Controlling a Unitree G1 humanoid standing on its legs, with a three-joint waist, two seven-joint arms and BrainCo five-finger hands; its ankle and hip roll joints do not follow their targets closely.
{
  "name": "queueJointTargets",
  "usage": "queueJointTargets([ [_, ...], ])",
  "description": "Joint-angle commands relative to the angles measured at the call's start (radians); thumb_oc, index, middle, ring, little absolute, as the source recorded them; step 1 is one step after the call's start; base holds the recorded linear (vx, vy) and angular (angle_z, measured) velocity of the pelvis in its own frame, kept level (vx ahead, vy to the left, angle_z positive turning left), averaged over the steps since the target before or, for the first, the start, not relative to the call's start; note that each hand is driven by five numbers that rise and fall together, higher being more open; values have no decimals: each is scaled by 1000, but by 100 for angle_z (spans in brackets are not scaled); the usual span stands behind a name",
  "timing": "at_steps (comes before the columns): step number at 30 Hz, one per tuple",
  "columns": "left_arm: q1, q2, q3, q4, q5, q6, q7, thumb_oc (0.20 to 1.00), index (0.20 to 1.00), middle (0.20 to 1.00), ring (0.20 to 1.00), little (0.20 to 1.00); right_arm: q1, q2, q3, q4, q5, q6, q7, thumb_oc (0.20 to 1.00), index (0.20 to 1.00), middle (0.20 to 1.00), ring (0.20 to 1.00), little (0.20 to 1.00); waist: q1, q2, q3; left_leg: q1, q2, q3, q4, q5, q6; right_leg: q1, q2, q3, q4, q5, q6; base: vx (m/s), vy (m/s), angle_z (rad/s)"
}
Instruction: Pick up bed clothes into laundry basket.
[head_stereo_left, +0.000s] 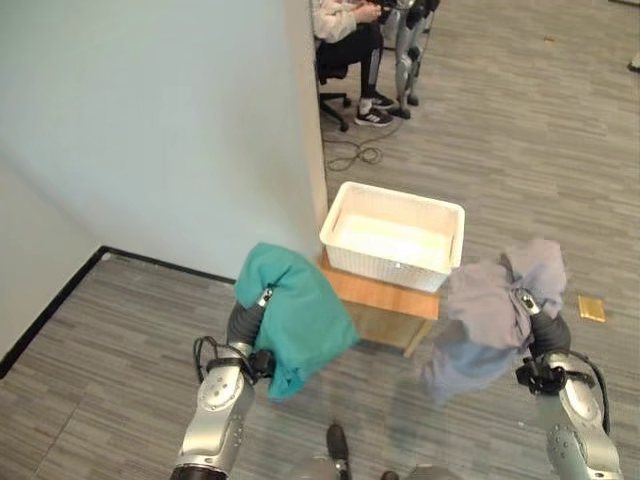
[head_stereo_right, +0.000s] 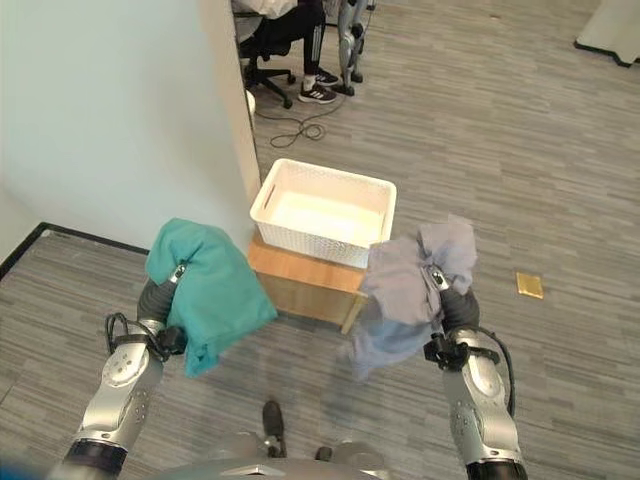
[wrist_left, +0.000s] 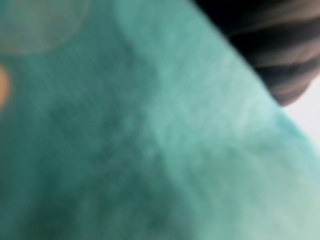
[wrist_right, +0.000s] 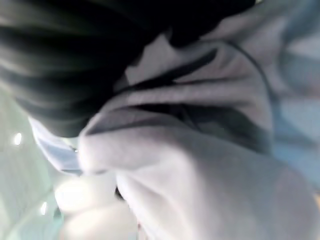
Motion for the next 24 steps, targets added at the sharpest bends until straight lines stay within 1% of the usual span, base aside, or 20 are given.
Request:
queueJointTargets([
  [1,-26,59,16,-77,-6,-59,-33,200,200,200,200,200,-116,-92,-142,-38,-44,-88,-37,200,200,200,200,200,7,-11,-51,35,63,-12,5,0,-88,-5,-18,109,-342,269,17,374,-148,86],
  [2,-33,60,5,-66,-7,-57,-40,200,200,200,200,200,-125,-127,-182,-35,-45,-99,-56,200,200,200,200,200,-11,-18,-52,40,56,-49,9,-8,-89,-10,-8,200,-394,281,18,338,-93,100],
  [3,-42,60,-11,-55,-10,-55,-42,200,200,200,200,200,-137,-154,-200,-39,-47,-109,-72,200,200,200,200,200,-21,-25,-56,49,52,-76,9,-26,-90,-7,-1,268,-422,285,25,167,-50,103],
  [4,-45,59,-12,-53,-10,-56,-41,200,200,200,200,200,-139,-157,-201,-37,-46,-111,-73,200,200,200,200,200,-19,-25,-52,43,51,-74,15,-20,-90,-10,-1,270,-425,297,25,185,-47,120],
  [5,-46,65,-23,-48,-1,-56,-38,200,200,200,200,200,-145,-199,-224,-28,-55,-120,-81,200,200,200,200,200,-19,-36,-56,53,48,-92,10,-38,-90,-1,0,304,-435,294,30,97,-119,108],
  [6,-25,56,-32,-64,-2,-51,-60,200,200,200,200,200,-142,-261,-254,-61,-62,-99,-57,200,200,200,200,200,-8,-48,-62,46,46,-112,6,-34,-89,17,-18,276,-466,318,35,134,-112,88],
  [7,-24,56,-33,-64,-2,-51,-60,200,200,200,200,200,-141,-262,-255,-61,-61,-99,-56,200,200,200,200,200,-11,-48,-63,46,46,-115,6,-34,-89,18,-18,273,-467,318,35,99,-172,91],
  [8,8,51,-48,-74,-18,-52,-92,200,200,200,200,200,-181,-381,-262,-35,-88,-96,-27,200,200,200,200,200,3,-54,-76,33,45,-131,1,-25,-95,39,-12,256,-507,321,26,105,-117,66],
  [10,52,49,-52,-89,-48,-42,-113,200,200,200,200,200,-238,-507,-239,8,-112,-76,-9,200,200,200,200,200,15,-56,-83,23,48,-143,-2,-18,-106,56,-11,216,-537,325,22,88,-110,43],
  [11,53,47,-50,-91,-48,-42,-113,200,200,200,200,200,-243,-511,-235,13,-111,-77,-9,200,200,200,200,200,12,-54,-83,23,48,-144,-2,-18,-106,57,-11,215,-539,326,22,53,-110,38],
  [12,94,47,-72,-98,-84,-31,-136,200,200,200,200,200,-319,-627,-180,91,-138,-60,-10,200,200,200,200,200,31,-60,-82,13,55,-153,-6,-11,-116,65,-6,198,-561,328,13,42,-107,44],
  [13,108,57,-87,-100,-94,-27,-142,200,200,200,200,200,-390,-681,-124,175,-146,-54,-20,200,200,200,200,200,43,-61,-80,8,60,-157,-8,-8,-120,69,-2,186,-568,327,9,78,-104,21],
  [14,109,55,-84,-100,-94,-27,-142,200,200,200,200,200,-403,-684,-110,184,-144,-58,-19,200,200,200,200,200,38,-58,-81,14,61,-157,-7,-19,-120,76,-1,185,-570,318,9,59,-41,16],
  [15,123,60,-91,-110,-107,-23,-145,200,200,200,200,200,-448,-706,-66,224,-150,-50,-22,200,200,200,200,200,41,-57,-79,11,64,-160,-8,-17,-121,78,0,181,-572,318,6,64,-49,21],
  [17,139,98,-118,-119,-132,-24,-146,200,200,200,200,200,-617,-787,100,373,-213,-18,-19,200,200,200,200,200,67,-58,-64,-1,70,-171,-8,-9,-128,80,7,165,-576,315,-2,18,-66,19],
  [18,140,94,-112,-119,-133,-24,-145,200,200,200,200,200,-643,-788,123,386,-212,-22,-20,200,200,200,200,200,61,-55,-64,-1,70,-171,-8,-9,-128,79,8,166,-576,315,-3,-38,-47,1],
  [19,138,112,-123,-124,-149,-27,-137,200,200,200,200,200,-753,-800,228,473,-243,-3,-22,200,200,200,200,200,73,-52,-49,-17,72,-180,-8,0,-132,70,11,157,-578,316,-6,-35,-28,2],
  [20,138,108,-119,-124,-150,-27,-137,200,200,200,200,200,-773,-800,246,482,-243,-5,-23,200,200,200,200,200,68,-50,-49,-18,72,-179,-8,0,-132,69,11,157,-578,316,-6,-59,-40,8],
  [22,134,119,-124,-128,-160,-26,-134,200,200,200,200,200,-851,-795,325,525,-299,15,-31,200,200,200,200,200,73,-43,-32,-36,72,-183,-8,7,-135,56,13,154,-577,319,-10,-58,-27,12],
  [24,122,126,-135,-131,-167,-28,-127,200,200,200,200,200,-934,-744,394,614,-316,25,-51,200,200,200,200,200,75,-31,-14,-58,73,-189,-8,15,-136,36,16,150,-577,323,-13,-73,-30,10],
])
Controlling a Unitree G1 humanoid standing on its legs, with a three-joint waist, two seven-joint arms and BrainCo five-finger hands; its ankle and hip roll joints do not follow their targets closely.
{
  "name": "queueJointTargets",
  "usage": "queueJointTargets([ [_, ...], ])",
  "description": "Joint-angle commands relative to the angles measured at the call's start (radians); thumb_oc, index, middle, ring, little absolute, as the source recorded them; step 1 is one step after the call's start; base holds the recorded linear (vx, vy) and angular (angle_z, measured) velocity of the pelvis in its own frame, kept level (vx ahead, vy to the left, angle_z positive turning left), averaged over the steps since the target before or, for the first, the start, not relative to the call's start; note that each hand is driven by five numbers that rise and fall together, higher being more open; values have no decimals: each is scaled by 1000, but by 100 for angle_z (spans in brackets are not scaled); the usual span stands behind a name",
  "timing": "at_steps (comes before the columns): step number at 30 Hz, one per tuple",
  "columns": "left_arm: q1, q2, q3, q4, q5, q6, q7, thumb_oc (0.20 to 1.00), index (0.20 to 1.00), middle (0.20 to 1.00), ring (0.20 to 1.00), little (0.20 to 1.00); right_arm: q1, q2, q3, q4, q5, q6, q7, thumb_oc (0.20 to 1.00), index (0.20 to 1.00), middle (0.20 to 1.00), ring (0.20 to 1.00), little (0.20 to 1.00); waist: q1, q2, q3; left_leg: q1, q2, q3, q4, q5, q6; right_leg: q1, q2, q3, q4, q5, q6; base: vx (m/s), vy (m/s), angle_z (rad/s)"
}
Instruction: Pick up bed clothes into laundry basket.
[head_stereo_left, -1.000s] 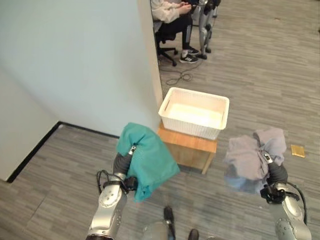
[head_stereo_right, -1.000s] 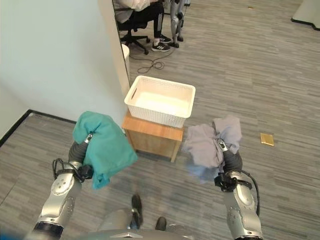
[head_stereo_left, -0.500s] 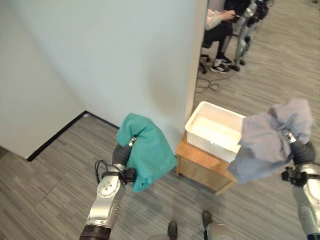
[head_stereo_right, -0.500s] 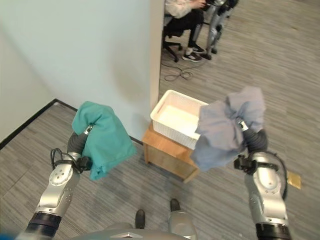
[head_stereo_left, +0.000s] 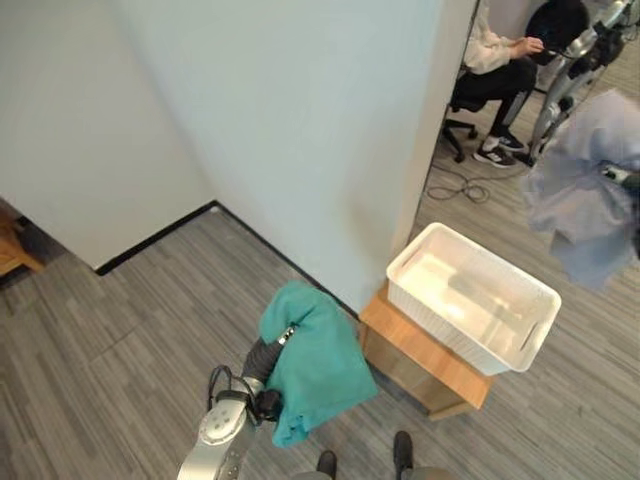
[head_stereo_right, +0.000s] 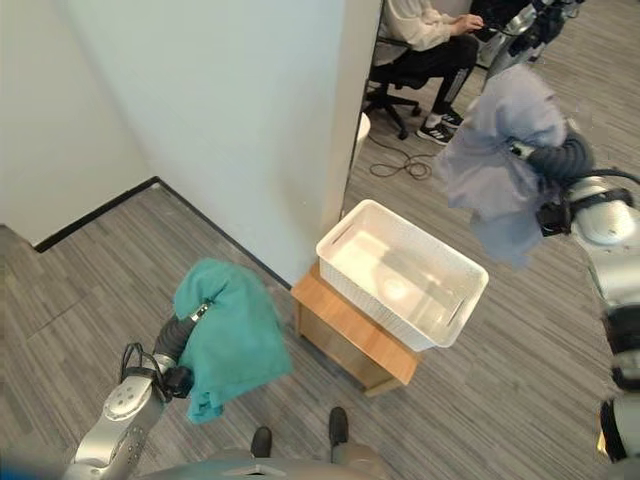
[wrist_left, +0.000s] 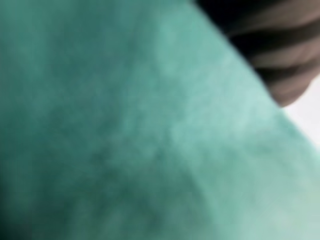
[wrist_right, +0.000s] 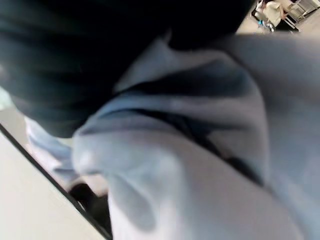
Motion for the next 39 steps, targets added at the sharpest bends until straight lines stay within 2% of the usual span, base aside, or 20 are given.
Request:
queueJointTargets([
  [1,-56,58,-1,-112,-45,-56,10,200,200,200,200,200,-233,18,83,126,-49,-4,-56,200,200,200,200,200,20,-11,50,-46,22,44,4,61,-33,26,-4,-39,16,-46,19,-122,-29,-2],
  [4,-79,67,-9,-122,-53,-62,30,200,200,200,200,200,-292,112,133,227,-70,11,-69,200,200,200,200,200,31,8,102,-100,17,36,5,79,-35,-26,-3,-41,16,-30,15,-119,-20,1],
  [5,-79,66,-8,-121,-53,-62,30,200,200,200,200,200,-297,113,136,230,-69,10,-69,200,200,200,200,200,30,8,101,-102,17,37,5,80,-35,-27,-3,-41,16,-30,15,-70,1,-1],
  [6,-90,59,-14,-119,-54,-64,42,200,200,200,200,200,-312,180,163,320,-86,20,-71,200,200,200,200,200,40,19,125,-126,14,36,6,87,-35,-51,-3,-40,16,-23,14,-39,-1,-1],
  [9,-105,54,-9,-119,-53,-64,57,200,200,200,200,200,-343,227,202,401,-107,32,-73,200,200,200,200,200,45,31,146,-152,13,42,9,92,-36,-79,-1,-33,16,-16,13,-71,12,-1],
  [10,-121,47,-5,-120,-51,-69,69,200,200,200,200,200,-359,283,225,490,-133,42,-76,200,200,200,200,200,56,44,170,-174,10,48,11,97,-37,-103,0,-26,16,-9,14,-60,-5,-4],
  [14,-148,33,-12,-92,-50,-75,82,200,200,200,200,200,-391,359,232,661,-140,49,-73,200,200,200,200,200,71,68,189,-195,2,51,12,104,-38,-127,-3,-16,16,-3,17,-19,1,-4],
  [15,-164,18,-15,-77,-44,-77,92,200,200,200,200,200,-389,384,240,732,-167,62,-63,1000,1000,1000,1000,1000,77,84,191,-199,-3,51,9,105,-40,-132,-6,-16,16,-5,18,0,0,0],
  [17,-173,9,-11,-70,-43,-78,93,200,200,200,200,200,-371,402,251,724,-162,60,-26,1000,1000,1000,1000,1000,76,91,184,-192,-4,52,8,102,-41,-128,-6,-14,16,-11,18,46,25,-4],
  [21,-183,6,4,-62,-36,-81,98,200,200,200,200,200,-312,389,230,631,-154,55,-37,1000,1000,1000,1000,1000,60,92,171,-173,-3,60,6,91,-40,-112,-4,-6,16,-19,18,46,21,-6],
  [23,-186,7,26,-46,-39,-78,98,200,200,200,200,200,-219,347,202,451,-157,55,-32,1000,1000,1000,1000,1000,34,84,155,-146,-1,70,4,79,-40,-94,-3,3,16,-27,17,42,8,-5],
  [24,-185,7,24,-46,-39,-78,98,200,200,200,200,200,-215,346,200,447,-158,57,-32,1000,1000,1000,1000,1000,35,85,155,-146,-1,70,4,79,-40,-93,-3,3,16,-27,17,66,18,-6],
  [25,-184,9,38,-37,-31,-72,92,200,200,200,200,200,-118,296,144,286,-176,55,-37,1000,1000,1000,1000,1000,8,82,138,-127,2,79,4,70,-41,-79,-4,6,16,-33,17,42,13,-7],
  [28,-186,13,47,-36,-23,-69,87,200,200,200,200,200,9,277,50,168,-174,49,-44,1000,1000,1000,1000,1000,-10,84,122,-110,2,84,4,63,-40,-63,-5,10,16,-40,17,66,9,-8],
  [30,-198,29,71,-28,1,-64,76,200,200,200,200,200,234,260,-130,-23,-179,40,-35,1000,1000,1000,1000,1000,-36,86,94,-78,2,87,4,51,-39,-34,-7,10,16,-54,17,108,-15,-6],
  [34,-277,77,91,-36,47,-69,61,200,200,200,200,200,471,321,-310,-223,-170,17,-18,1000,1000,1000,1000,1000,-79,91,55,-37,3,103,4,38,-41,3,-6,15,16,-67,19,71,-18,-6],
  [35,-278,77,89,-36,47,-69,61,200,200,200,200,200,474,322,-313,-225,-171,18,-18,1000,1000,1000,1000,1000,-77,91,55,-36,3,103,4,38,-41,4,-6,15,16,-67,19,36,-23,-11],
  [37,-357,122,77,-51,83,-72,53,200,200,200,200,200,553,376,-369,-280,-147,5,-8,1000,1000,1000,1000,1000,-104,92,36,-19,3,112,4,33,-41,18,-3,19,16,-71,20,45,-34,-17],
  [38,-465,153,44,-56,107,-76,53,200,200,200,200,200,612,421,-397,-337,-154,0,-5,1000,1000,1000,1000,1000,-131,91,23,-7,4,122,4,30,-41,29,-1,30,16,-72,20,36,-42,-14],
  [39,-467,153,42,-55,107,-76,53,200,200,200,200,200,614,422,-399,-339,-155,1,-5,1000,1000,1000,1000,1000,-129,90,24,-6,4,122,4,30,-41,30,-1,31,16,-73,20,20,-40,-7],
])
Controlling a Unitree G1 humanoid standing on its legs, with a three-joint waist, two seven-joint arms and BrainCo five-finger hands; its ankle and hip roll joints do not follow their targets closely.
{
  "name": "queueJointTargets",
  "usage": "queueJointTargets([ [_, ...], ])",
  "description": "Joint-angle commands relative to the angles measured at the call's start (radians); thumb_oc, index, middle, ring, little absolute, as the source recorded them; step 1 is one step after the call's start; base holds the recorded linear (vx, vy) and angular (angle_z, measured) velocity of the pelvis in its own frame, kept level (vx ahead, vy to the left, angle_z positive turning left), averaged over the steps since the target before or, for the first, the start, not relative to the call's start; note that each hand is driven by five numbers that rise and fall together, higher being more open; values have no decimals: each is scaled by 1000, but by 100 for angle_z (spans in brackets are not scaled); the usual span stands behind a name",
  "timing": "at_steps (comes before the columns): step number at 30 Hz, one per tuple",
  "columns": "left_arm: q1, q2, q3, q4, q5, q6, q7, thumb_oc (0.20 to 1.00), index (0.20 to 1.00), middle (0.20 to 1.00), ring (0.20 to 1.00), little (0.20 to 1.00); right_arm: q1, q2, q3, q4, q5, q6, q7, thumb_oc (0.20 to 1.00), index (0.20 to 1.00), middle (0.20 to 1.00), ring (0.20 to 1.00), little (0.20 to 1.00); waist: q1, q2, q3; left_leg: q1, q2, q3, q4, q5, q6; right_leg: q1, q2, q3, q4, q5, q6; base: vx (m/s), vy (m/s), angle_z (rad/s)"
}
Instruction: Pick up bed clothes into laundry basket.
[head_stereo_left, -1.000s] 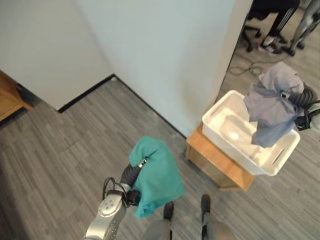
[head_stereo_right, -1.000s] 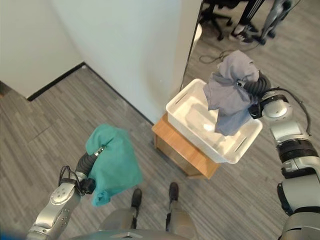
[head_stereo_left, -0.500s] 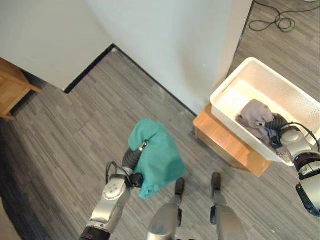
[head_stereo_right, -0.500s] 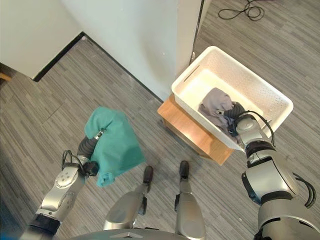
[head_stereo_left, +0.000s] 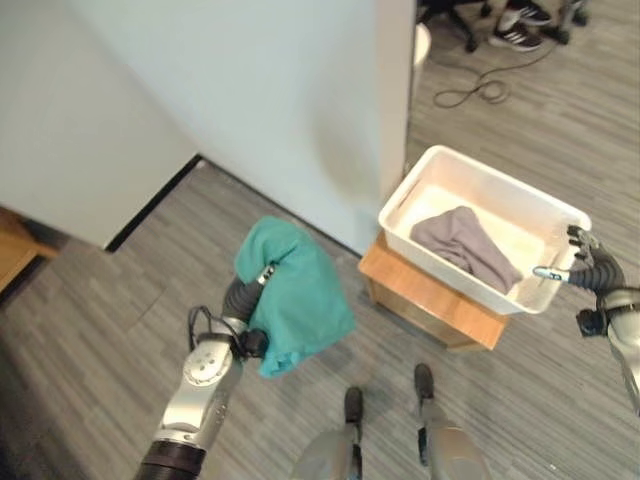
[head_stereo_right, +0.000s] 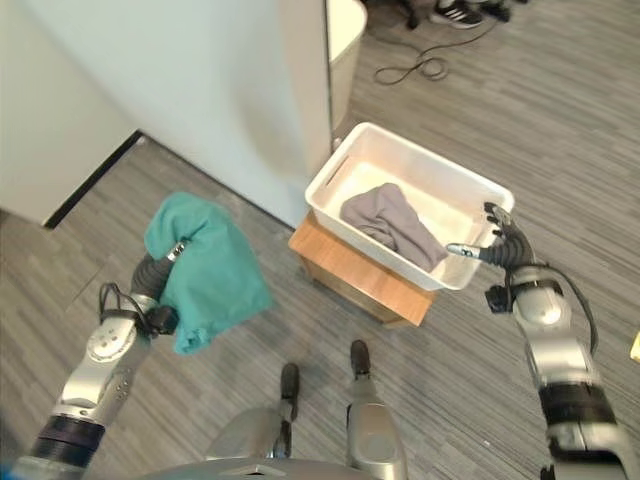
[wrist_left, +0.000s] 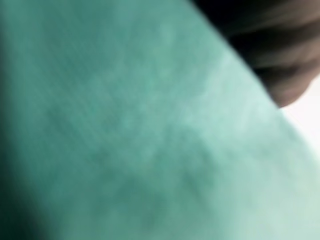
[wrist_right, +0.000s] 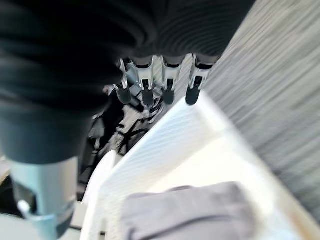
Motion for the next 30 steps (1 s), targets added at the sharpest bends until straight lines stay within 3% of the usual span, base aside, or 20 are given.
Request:
queueJointTargets([
  [1,-176,55,-61,-7,67,-80,-11,200,200,200,200,200,82,23,-5,-113,12,-72,16,1000,1000,1000,1000,1000,-27,-29,-131,18,-2,43,6,8,-26,88,-17,-25,14,-114,38,20,-20,-6],
  [3,-332,64,-141,-3,100,-82,-12,200,200,200,200,200,150,80,-27,-203,47,-86,38,1000,1000,1000,1000,1000,-73,-28,-149,32,-1,61,6,5,-26,96,-11,-7,15,-113,39,26,-28,-23],
  [4,-340,63,-147,2,100,-83,-11,200,200,200,200,200,154,83,-34,-208,47,-84,39,1000,1000,1000,1000,1000,-69,-29,-148,33,-1,61,6,4,-26,96,-11,-7,15,-113,39,23,-16,-23],
  [6,-468,40,-235,35,102,-81,-8,200,200,200,200,200,192,128,-26,-262,95,-101,48,1000,1000,1000,1000,1000,-110,-28,-162,43,3,79,6,1,-26,98,-7,8,17,-111,43,28,-14,-11],
  [8,-523,19,-276,77,85,-83,0,200,200,200,200,200,207,153,-23,-274,129,-105,50,1000,1000,1000,1000,1000,-120,-28,-164,47,4,88,6,-1,-26,99,-7,16,18,-111,44,20,0,-27],
  [9,-579,7,-305,147,84,-79,22,200,200,200,200,200,222,181,8,-294,167,-114,60,1000,1000,1000,1000,1000,-146,-23,-170,53,6,100,6,-2,-26,98,-5,28,19,-108,47,19,7,-30],
  [12,-665,-7,-345,247,71,-83,48,200,200,200,200,200,244,212,54,-330,213,-114,82,1000,1000,1000,1000,1000,-166,-23,-172,55,7,119,6,-4,-27,92,-2,46,19,-105,50,16,18,-29],
  [14,-755,-55,-365,450,-8,-65,85,200,200,200,200,200,268,236,139,-363,282,-104,112,1000,1000,1000,1000,1000,-204,-20,-169,49,11,142,6,-3,-31,75,3,65,18,-97,55,-8,28,-51],
  [18,-892,-26,-398,640,67,-55,114,200,200,200,200,200,261,225,206,-368,328,-98,140,1000,1000,1000,1000,1000,-244,-21,-151,27,16,175,6,0,-36,29,12,90,23,-81,63,-53,37,-32],
  [19,-970,-3,-391,809,85,-42,133,200,200,200,200,200,246,229,261,-363,359,-92,149,1000,1000,1000,1000,1000,-266,-29,-133,6,23,202,6,5,-40,-8,21,107,26,-65,68,-136,47,-29],
  [21,-1032,32,-377,928,109,-34,137,200,200,200,200,200,240,216,307,-369,344,-86,163,1000,1000,1000,1000,1000,-283,-40,-118,-11,29,233,6,8,-44,-40,33,130,23,-48,78,-86,39,-48],
  [24,-1076,76,-344,1005,94,-34,141,200,200,200,200,200,249,209,325,-383,335,-81,173,1000,1000,1000,1000,1000,-298,-63,-93,-32,39,271,6,7,-49,-79,45,154,23,-34,88,-29,12,-43],
  [28,-1077,77,-344,1005,93,-34,141,200,200,200,200,200,248,209,325,-384,335,-81,173,1000,1000,1000,1000,1000,-296,-65,-95,-36,39,273,6,12,-50,-84,45,157,22,-29,87,-24,-6,-21],
  [29,-1134,136,-353,1074,153,-32,159,200,200,200,200,200,239,198,347,-392,317,-90,156,1000,1000,1000,1000,1000,-313,-116,-32,-84,49,289,6,23,-53,-145,58,168,24,-13,90,-101,-46,-15],
  [30,-1136,137,-357,1082,158,-31,158,200,200,200,200,200,237,196,350,-386,318,-93,151,1000,1000,1000,1000,1000,-314,-126,-18,-95,51,289,6,27,-53,-156,58,169,25,-9,92,-89,-38,-21],
])
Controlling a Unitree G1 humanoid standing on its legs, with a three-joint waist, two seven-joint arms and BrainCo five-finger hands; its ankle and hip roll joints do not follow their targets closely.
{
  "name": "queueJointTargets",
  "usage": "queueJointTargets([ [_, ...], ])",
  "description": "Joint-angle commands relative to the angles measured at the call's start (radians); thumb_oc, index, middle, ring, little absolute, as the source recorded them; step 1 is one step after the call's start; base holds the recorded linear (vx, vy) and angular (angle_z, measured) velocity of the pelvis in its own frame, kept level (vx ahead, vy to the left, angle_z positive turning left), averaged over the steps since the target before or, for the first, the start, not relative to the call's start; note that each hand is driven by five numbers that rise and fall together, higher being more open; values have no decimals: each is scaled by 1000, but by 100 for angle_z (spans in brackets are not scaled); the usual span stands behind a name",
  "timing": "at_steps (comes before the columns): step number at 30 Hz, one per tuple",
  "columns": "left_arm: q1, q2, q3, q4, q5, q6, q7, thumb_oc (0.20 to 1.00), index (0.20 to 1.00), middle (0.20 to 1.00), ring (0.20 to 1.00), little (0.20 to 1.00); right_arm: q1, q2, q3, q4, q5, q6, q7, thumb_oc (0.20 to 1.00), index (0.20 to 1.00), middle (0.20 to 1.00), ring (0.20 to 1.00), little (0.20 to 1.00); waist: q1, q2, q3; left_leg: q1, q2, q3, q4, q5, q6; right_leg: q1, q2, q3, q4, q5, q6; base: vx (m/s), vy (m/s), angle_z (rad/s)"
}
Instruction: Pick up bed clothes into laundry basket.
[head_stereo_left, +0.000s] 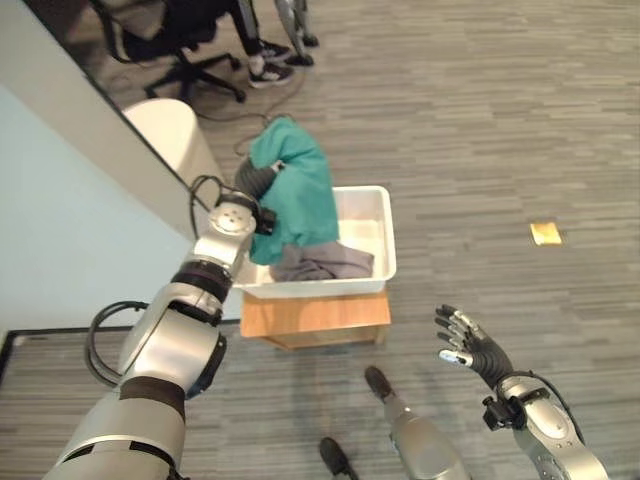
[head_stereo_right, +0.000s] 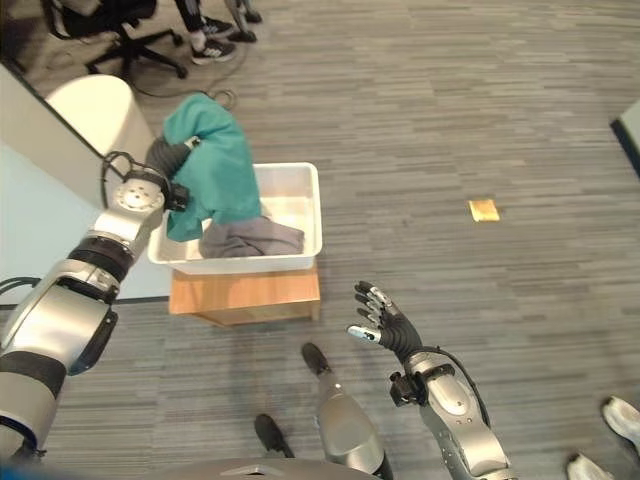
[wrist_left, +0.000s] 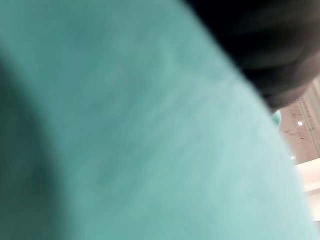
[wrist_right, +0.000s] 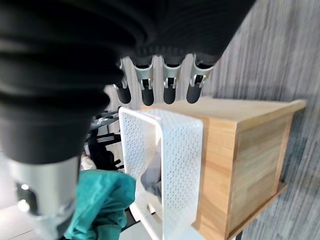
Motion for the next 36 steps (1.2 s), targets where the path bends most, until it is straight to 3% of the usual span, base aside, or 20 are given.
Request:
queueJointTargets([
  [1,-228,115,-28,62,55,-40,35,200,200,200,200,200,-51,-25,-29,-52,-1,-44,-7,1000,1000,1000,1000,1000,8,-42,92,-7,41,-9,4,78,-40,66,-3,-29,-2,-82,92,-43,-15,-23],
  [2,-231,127,-39,62,73,-39,33,200,200,200,200,200,-55,-23,-28,-43,4,-52,-19,1000,1000,1000,1000,1000,7,-58,116,-26,43,-10,4,82,-39,47,-2,-29,-2,-76,94,-34,-4,-6],
  [8,-202,99,-66,90,170,-28,36,200,200,200,200,200,-60,-12,-12,-40,-3,-64,-26,1000,1000,1000,1000,1000,17,-89,154,-61,47,-9,4,89,-40,13,2,-27,-3,-63,97,-26,-21,-1],
  [9,-194,81,-76,105,203,-22,37,464,464,464,464,464,-53,-14,-7,-41,1,-67,-23,1000,1000,1000,1000,1000,20,-91,160,-65,47,-14,4,89,-41,12,0,-31,-3,-64,95,-5,-11,3],
  [10,-193,73,-83,111,214,-21,37,1000,1000,1000,1000,1000,-50,-17,-5,-42,1,-67,-20,1000,1000,1000,1000,1000,21,-92,161,-64,48,-16,4,87,-41,12,1,-32,-3,-66,94,0,0,0],
  [16,-199,66,-155,54,307,-27,34,1000,1000,1000,1000,1000,-38,-33,-13,-44,-8,-75,-9,1000,1000,1000,1000,1000,31,-77,152,-55,49,-19,4,76,-40,22,0,-33,-5,-72,94,0,0,0],
  [21,-229,88,-259,-74,402,-33,30,1000,1000,1000,1000,1000,-39,-60,-33,-30,-20,-76,-6,1000,1000,1000,1000,1000,54,-32,142,-33,44,-43,4,69,-39,55,-14,-57,-8,-88,91,5,5,6],
  [28,-199,127,-264,-227,400,-55,28,1000,1000,1000,1000,1000,-28,-72,-65,-22,-67,-73,0,1000,1000,1000,1000,1000,79,22,102,5,32,-72,4,62,-38,115,-39,-96,-7,-109,85,31,9,18],
  [30,-178,148,-243,-280,390,-65,34,1000,1000,1000,1000,1000,-28,-73,-75,-20,-74,-74,-4,1000,1000,1000,1000,1000,85,30,91,14,30,-80,4,61,-38,128,-44,-105,-5,-115,84,30,-5,20],
  [36,327,114,87,-699,112,-129,16,1000,1000,1000,1000,1000,14,-32,-165,-20,-101,-84,-17,1000,1000,1000,1000,1000,154,54,20,88,17,-146,4,46,-31,238,-64,-169,-2,-154,61,74,-8,33],
])
